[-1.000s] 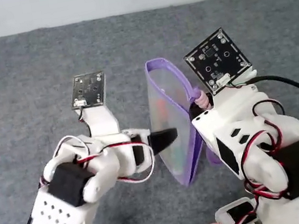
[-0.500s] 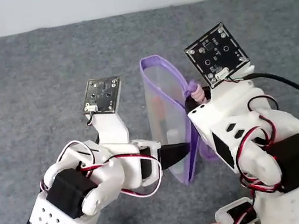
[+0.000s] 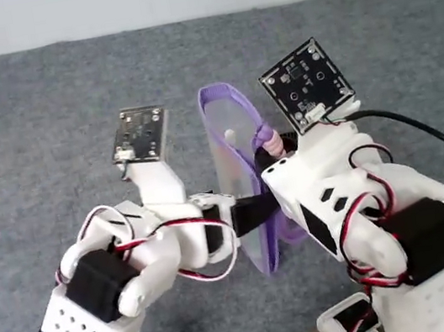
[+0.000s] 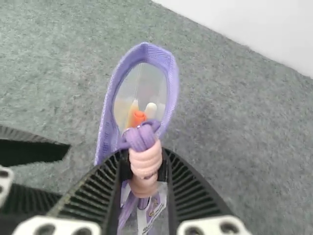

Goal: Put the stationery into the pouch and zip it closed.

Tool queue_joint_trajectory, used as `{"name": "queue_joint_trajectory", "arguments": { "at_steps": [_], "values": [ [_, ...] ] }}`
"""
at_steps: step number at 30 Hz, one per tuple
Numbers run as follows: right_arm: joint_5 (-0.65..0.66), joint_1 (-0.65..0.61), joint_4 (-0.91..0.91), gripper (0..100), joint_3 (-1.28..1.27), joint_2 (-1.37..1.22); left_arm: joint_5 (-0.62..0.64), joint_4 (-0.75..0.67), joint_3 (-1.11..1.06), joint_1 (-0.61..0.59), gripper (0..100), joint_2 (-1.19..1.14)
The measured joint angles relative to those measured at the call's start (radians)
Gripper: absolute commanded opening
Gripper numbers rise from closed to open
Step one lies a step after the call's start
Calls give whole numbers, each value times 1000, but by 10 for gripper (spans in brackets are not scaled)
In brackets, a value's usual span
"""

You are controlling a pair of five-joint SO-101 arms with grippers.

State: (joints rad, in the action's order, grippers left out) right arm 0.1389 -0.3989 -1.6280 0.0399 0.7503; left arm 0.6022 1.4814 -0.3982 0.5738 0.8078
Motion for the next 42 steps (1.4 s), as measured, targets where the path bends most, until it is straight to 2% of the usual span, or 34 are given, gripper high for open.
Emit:
{"name": "queue_joint_trajectory", "arguments": {
  "at_steps": [6,11,19,26,42],
  "values": [
    [6,29,-54,7,12,2,0,41,0,-63,323,0],
    [52,31,-71,7,20,2,0,44,0,-66,323,0],
    [57,29,-74,7,21,2,0,32,-2,-66,323,-3],
    [49,-34,-94,7,21,3,0,-28,-3,-25,323,-11],
    [41,-98,-54,7,-40,5,0,-41,-5,-9,322,-11]
  ]
}}
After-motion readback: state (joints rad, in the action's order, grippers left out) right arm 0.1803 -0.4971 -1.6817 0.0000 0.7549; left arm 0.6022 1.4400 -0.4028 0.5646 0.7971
